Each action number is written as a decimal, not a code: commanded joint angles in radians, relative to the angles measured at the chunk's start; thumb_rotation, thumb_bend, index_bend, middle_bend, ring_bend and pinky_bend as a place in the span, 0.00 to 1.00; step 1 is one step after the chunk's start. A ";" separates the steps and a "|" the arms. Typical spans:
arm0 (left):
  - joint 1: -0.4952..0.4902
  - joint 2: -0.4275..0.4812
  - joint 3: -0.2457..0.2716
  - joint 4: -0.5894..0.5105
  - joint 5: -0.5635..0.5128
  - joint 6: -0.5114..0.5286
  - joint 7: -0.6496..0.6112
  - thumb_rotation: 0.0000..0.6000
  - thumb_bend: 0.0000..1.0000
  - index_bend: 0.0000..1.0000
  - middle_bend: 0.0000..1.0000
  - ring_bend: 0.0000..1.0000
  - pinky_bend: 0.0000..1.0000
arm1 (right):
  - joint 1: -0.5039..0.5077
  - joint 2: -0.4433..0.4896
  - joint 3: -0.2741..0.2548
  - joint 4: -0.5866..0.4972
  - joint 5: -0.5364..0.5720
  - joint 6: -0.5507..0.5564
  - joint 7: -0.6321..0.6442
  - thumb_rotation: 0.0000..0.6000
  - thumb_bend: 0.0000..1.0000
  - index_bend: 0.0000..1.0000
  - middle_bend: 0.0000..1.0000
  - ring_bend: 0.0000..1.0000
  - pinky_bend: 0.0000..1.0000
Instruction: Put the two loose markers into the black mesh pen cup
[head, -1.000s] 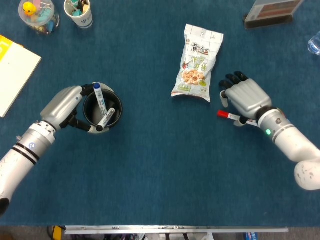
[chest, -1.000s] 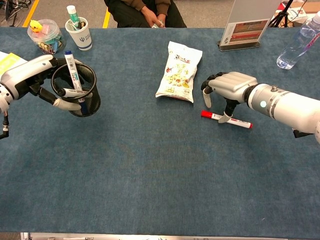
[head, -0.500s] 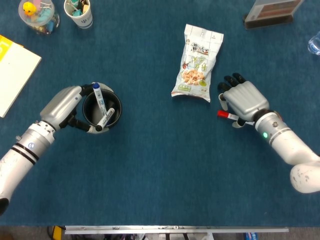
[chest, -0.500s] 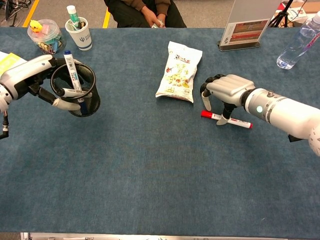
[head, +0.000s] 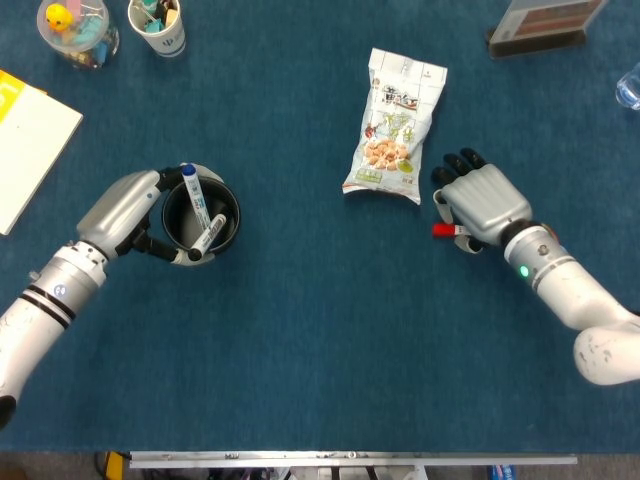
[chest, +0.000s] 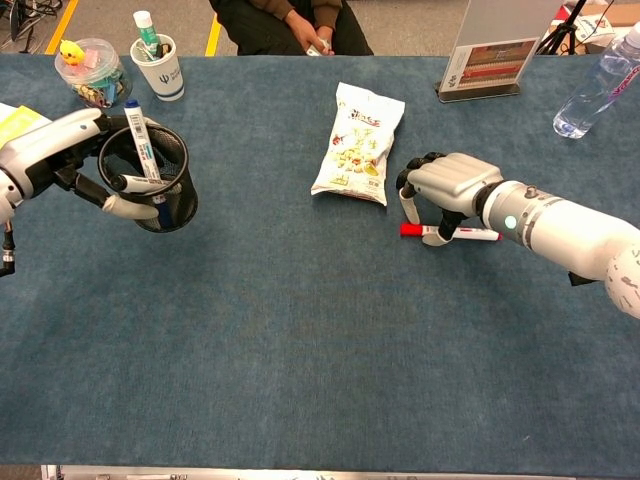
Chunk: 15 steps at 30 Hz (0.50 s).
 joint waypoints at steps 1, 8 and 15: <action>0.000 -0.001 0.000 0.001 0.001 0.000 -0.001 1.00 0.11 0.29 0.40 0.39 0.34 | -0.002 0.001 -0.002 -0.004 -0.005 0.002 -0.002 1.00 0.23 0.55 0.20 0.00 0.00; -0.001 -0.005 0.000 0.004 0.002 0.000 -0.004 1.00 0.11 0.29 0.40 0.39 0.34 | -0.010 0.002 -0.004 -0.004 -0.020 0.008 -0.002 1.00 0.27 0.56 0.21 0.00 0.00; 0.001 -0.006 0.001 0.006 0.003 0.002 -0.007 1.00 0.11 0.29 0.40 0.39 0.34 | -0.012 -0.005 -0.007 0.002 -0.030 0.006 -0.010 1.00 0.27 0.59 0.22 0.00 0.00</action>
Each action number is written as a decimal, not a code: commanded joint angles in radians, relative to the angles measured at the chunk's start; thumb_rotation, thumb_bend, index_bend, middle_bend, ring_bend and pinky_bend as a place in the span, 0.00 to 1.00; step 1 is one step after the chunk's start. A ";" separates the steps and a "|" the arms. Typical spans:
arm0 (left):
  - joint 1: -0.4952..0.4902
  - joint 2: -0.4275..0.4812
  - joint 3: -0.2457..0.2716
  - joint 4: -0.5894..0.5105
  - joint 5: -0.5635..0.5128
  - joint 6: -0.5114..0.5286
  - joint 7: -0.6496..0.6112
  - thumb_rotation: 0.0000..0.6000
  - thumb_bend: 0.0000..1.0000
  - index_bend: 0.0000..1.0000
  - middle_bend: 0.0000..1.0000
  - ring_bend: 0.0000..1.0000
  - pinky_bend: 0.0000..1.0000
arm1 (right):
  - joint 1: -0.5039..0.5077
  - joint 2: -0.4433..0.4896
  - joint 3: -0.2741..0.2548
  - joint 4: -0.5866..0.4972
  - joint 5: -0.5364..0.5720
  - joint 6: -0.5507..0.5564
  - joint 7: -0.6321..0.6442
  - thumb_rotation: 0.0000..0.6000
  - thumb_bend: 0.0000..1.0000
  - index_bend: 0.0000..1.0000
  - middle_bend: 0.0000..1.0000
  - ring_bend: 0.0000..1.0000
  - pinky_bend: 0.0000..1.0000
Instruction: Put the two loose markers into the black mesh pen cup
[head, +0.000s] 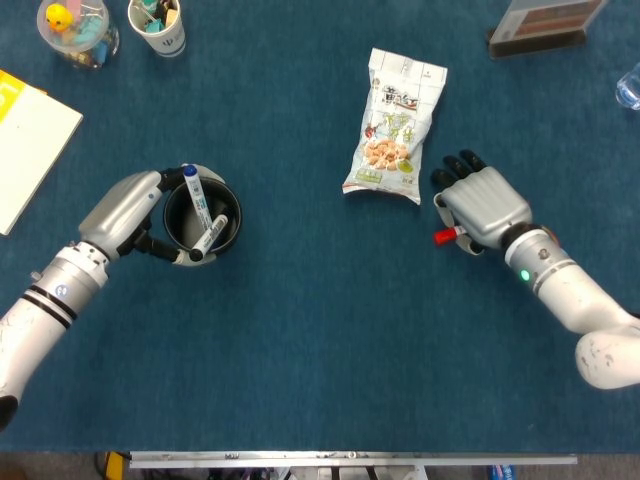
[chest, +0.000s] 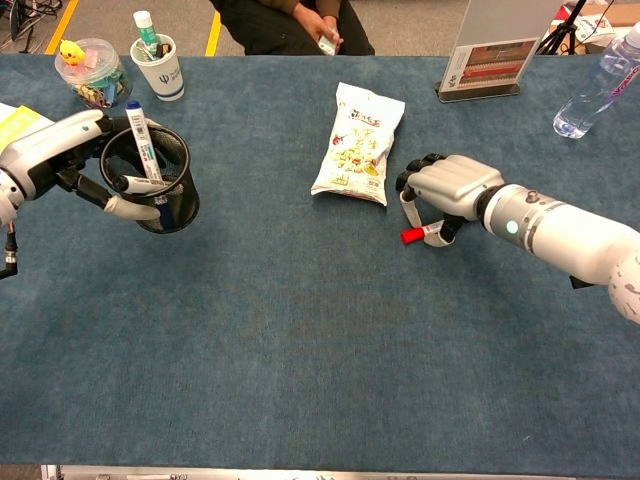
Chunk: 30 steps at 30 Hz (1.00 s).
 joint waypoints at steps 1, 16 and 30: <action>0.001 0.001 0.000 0.000 0.000 0.001 0.000 1.00 0.11 0.29 0.40 0.39 0.34 | -0.002 -0.001 0.000 0.000 -0.006 0.003 -0.001 1.00 0.27 0.59 0.22 0.00 0.00; -0.002 0.011 -0.006 -0.019 -0.006 0.000 0.018 1.00 0.11 0.29 0.40 0.39 0.34 | -0.047 0.104 0.069 -0.137 -0.091 0.049 0.145 1.00 0.28 0.64 0.26 0.00 0.00; -0.033 -0.020 -0.026 -0.092 -0.057 -0.059 0.088 1.00 0.11 0.29 0.40 0.39 0.34 | -0.092 0.295 0.322 -0.433 -0.307 0.044 0.687 1.00 0.28 0.65 0.26 0.01 0.00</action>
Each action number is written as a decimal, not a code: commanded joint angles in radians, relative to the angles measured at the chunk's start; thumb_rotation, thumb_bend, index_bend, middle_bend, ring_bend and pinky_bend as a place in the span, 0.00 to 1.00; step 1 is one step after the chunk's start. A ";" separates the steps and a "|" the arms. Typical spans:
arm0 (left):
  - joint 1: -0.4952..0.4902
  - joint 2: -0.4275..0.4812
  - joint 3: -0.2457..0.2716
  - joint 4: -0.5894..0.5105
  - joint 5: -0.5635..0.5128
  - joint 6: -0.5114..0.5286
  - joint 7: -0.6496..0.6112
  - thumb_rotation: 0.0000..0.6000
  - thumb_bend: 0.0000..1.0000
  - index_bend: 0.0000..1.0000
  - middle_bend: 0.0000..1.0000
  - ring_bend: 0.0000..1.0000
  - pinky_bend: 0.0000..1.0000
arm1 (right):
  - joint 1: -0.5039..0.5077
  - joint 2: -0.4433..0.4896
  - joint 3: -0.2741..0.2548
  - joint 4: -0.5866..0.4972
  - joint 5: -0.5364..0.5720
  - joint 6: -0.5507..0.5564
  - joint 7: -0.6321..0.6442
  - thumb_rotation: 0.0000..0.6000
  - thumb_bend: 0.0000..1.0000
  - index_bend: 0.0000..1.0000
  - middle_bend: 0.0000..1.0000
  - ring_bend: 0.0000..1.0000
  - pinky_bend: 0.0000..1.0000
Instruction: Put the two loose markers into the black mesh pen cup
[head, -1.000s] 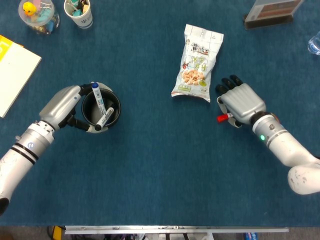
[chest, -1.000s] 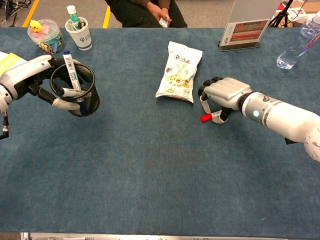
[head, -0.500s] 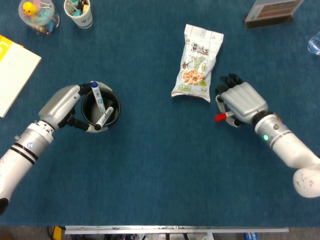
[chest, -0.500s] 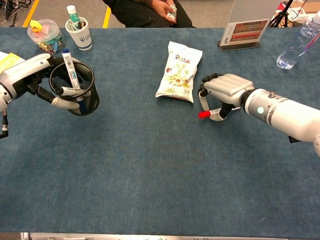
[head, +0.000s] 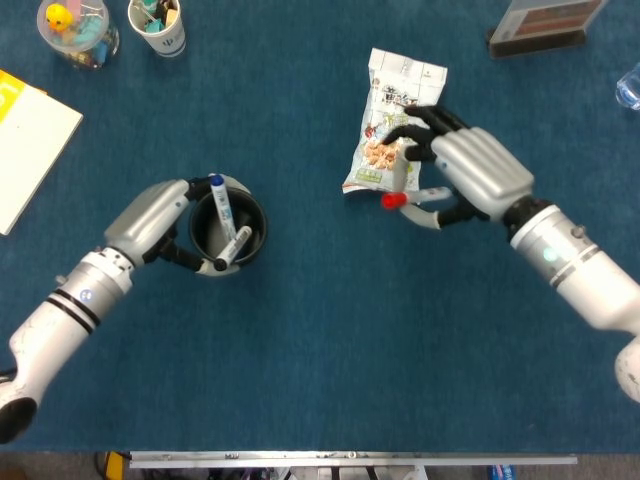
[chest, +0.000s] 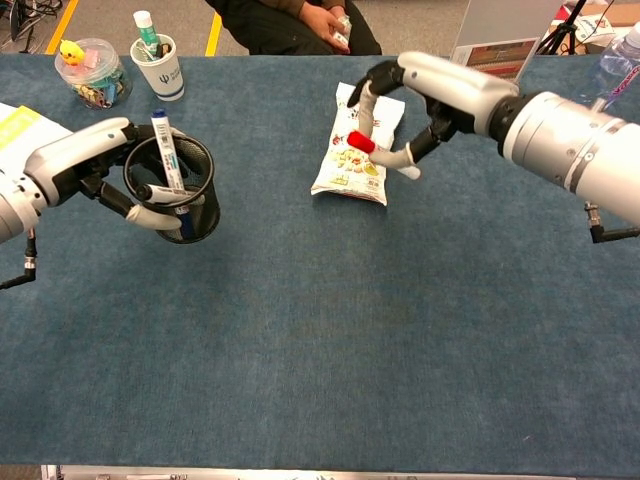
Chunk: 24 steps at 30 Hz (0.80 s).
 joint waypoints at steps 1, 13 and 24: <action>-0.013 -0.010 -0.013 -0.010 -0.016 -0.017 0.006 1.00 0.11 0.29 0.40 0.39 0.34 | -0.007 0.039 0.081 -0.073 -0.070 -0.001 0.124 1.00 0.28 0.65 0.26 0.01 0.00; -0.054 -0.048 -0.051 -0.040 -0.071 -0.072 0.027 1.00 0.11 0.29 0.40 0.39 0.34 | 0.035 -0.015 0.173 -0.134 -0.080 0.008 0.276 1.00 0.28 0.65 0.26 0.01 0.00; -0.079 -0.086 -0.071 -0.048 -0.100 -0.093 0.066 1.00 0.11 0.29 0.40 0.39 0.34 | 0.103 -0.116 0.183 -0.117 -0.045 0.001 0.266 1.00 0.27 0.65 0.26 0.01 0.00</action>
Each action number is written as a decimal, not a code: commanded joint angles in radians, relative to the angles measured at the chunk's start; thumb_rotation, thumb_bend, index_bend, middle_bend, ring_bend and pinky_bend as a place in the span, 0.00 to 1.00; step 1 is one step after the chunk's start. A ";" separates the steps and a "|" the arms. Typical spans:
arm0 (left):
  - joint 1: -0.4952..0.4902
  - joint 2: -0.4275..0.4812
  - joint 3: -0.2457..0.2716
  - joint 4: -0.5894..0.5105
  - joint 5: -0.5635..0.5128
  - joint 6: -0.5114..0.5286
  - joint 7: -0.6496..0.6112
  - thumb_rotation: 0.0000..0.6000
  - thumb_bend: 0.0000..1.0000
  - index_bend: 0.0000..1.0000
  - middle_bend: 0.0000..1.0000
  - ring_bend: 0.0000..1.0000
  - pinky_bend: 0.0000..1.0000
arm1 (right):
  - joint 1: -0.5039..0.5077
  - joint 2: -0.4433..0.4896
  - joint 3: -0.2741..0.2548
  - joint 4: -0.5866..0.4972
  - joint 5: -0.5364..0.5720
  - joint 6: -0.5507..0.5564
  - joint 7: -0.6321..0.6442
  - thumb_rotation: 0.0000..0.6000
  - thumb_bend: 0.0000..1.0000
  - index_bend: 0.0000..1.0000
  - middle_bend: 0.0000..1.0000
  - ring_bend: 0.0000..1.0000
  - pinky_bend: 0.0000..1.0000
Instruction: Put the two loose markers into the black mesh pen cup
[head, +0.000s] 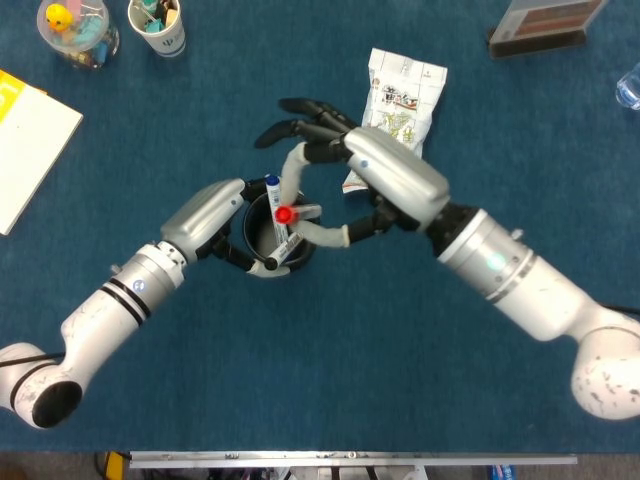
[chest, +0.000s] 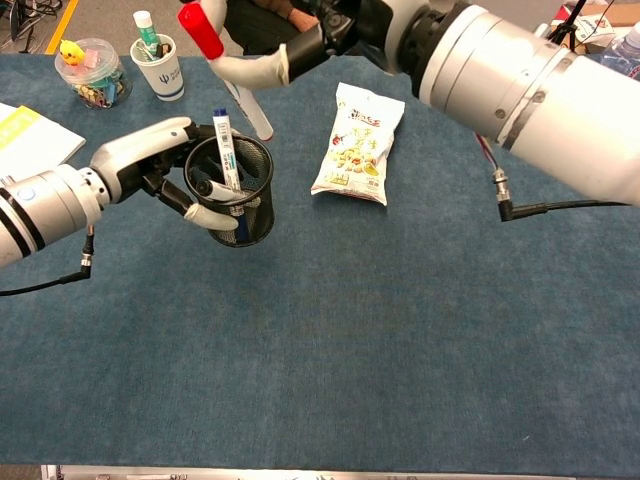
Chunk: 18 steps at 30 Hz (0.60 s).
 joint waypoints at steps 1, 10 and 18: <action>-0.004 -0.009 -0.006 -0.004 -0.005 -0.001 0.007 1.00 0.11 0.29 0.40 0.39 0.34 | 0.025 -0.031 0.004 0.015 0.022 -0.005 -0.013 1.00 0.27 0.65 0.26 0.01 0.00; -0.015 -0.019 -0.017 -0.013 -0.018 -0.004 0.035 1.00 0.11 0.29 0.40 0.39 0.34 | 0.070 -0.076 -0.013 0.056 0.057 -0.027 -0.063 1.00 0.28 0.57 0.20 0.01 0.00; -0.015 -0.013 -0.017 -0.014 -0.024 -0.007 0.042 1.00 0.11 0.29 0.40 0.39 0.34 | 0.086 -0.086 -0.028 0.078 0.049 -0.037 -0.086 1.00 0.27 0.40 0.13 0.00 0.00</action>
